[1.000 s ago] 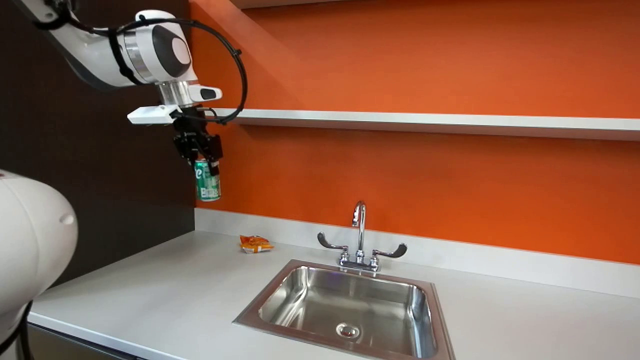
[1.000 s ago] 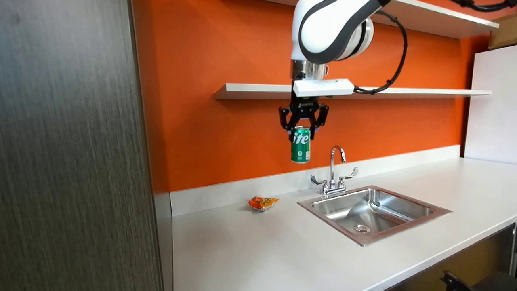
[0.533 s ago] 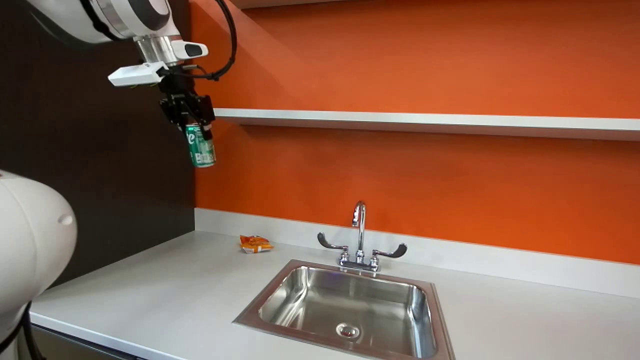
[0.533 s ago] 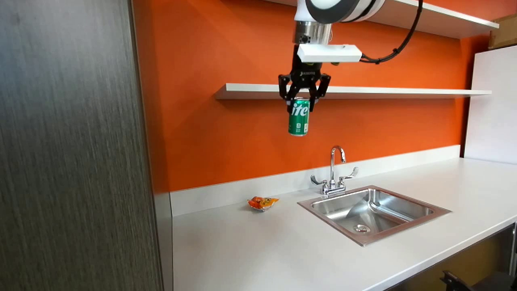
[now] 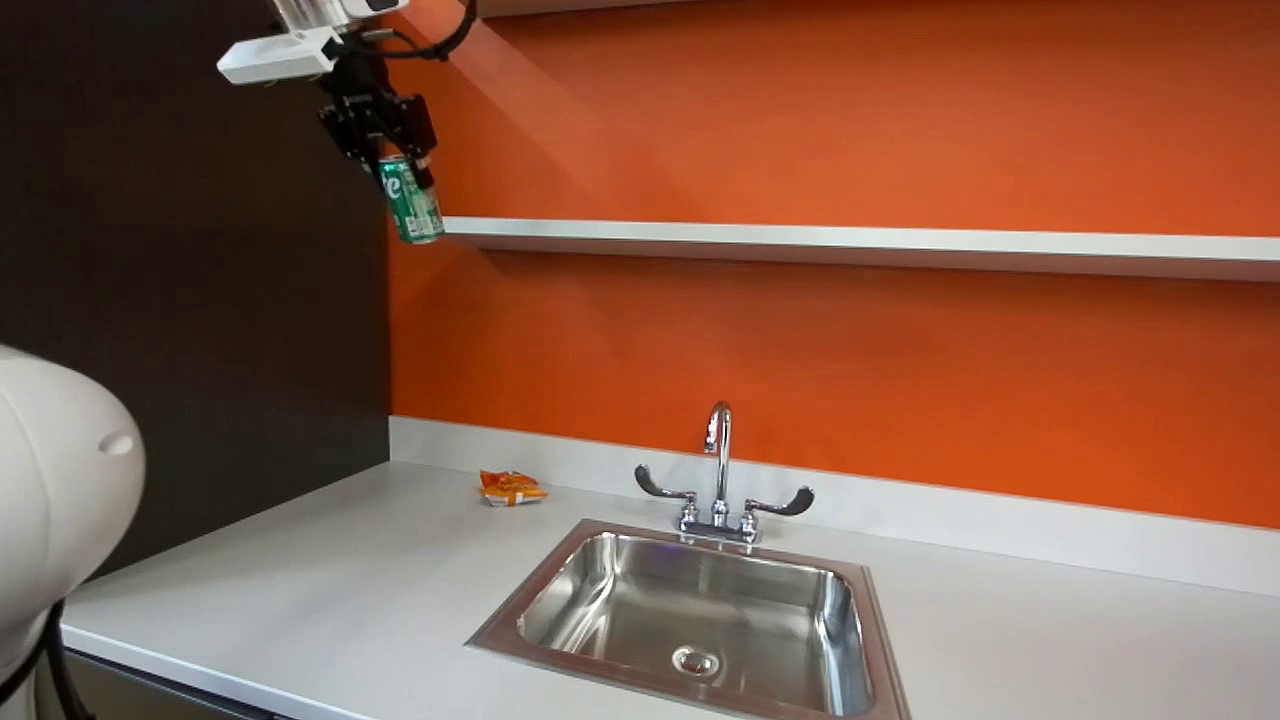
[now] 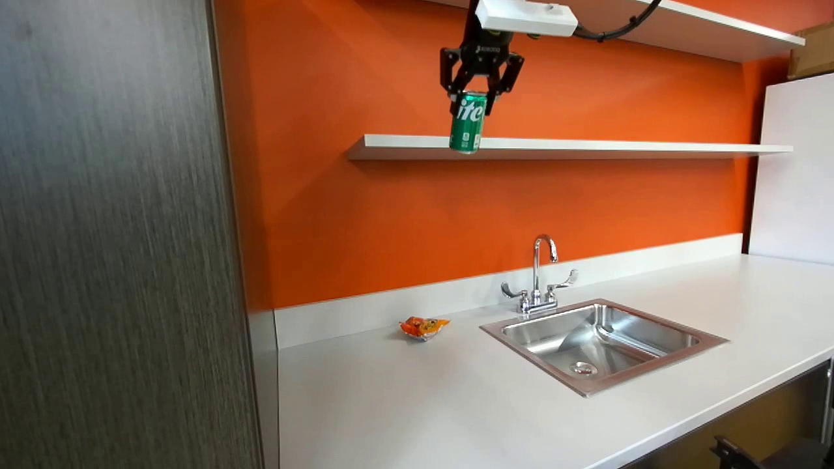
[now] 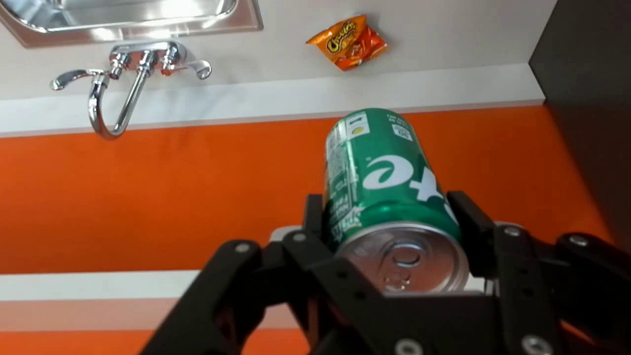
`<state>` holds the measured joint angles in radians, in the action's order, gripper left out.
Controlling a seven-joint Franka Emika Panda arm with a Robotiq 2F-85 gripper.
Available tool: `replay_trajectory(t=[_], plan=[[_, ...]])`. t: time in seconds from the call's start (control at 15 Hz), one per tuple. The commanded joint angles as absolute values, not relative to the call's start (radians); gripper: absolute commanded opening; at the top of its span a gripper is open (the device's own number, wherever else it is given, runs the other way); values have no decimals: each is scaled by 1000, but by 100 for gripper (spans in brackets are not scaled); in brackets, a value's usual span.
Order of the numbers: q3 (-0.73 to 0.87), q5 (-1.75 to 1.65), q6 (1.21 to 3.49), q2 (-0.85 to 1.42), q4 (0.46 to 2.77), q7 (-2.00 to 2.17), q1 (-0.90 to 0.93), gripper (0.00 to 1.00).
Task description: Put the can on the shelf
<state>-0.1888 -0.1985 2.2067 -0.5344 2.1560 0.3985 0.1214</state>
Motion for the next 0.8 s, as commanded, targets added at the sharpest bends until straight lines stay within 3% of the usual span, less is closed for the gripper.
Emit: replay_trajectory(t=[0.0, 0.73], plan=[[-224, -221, 2140, -482, 1995, 355, 68, 38], [-226, -279, 1955, -158, 1515, 304, 60, 38]])
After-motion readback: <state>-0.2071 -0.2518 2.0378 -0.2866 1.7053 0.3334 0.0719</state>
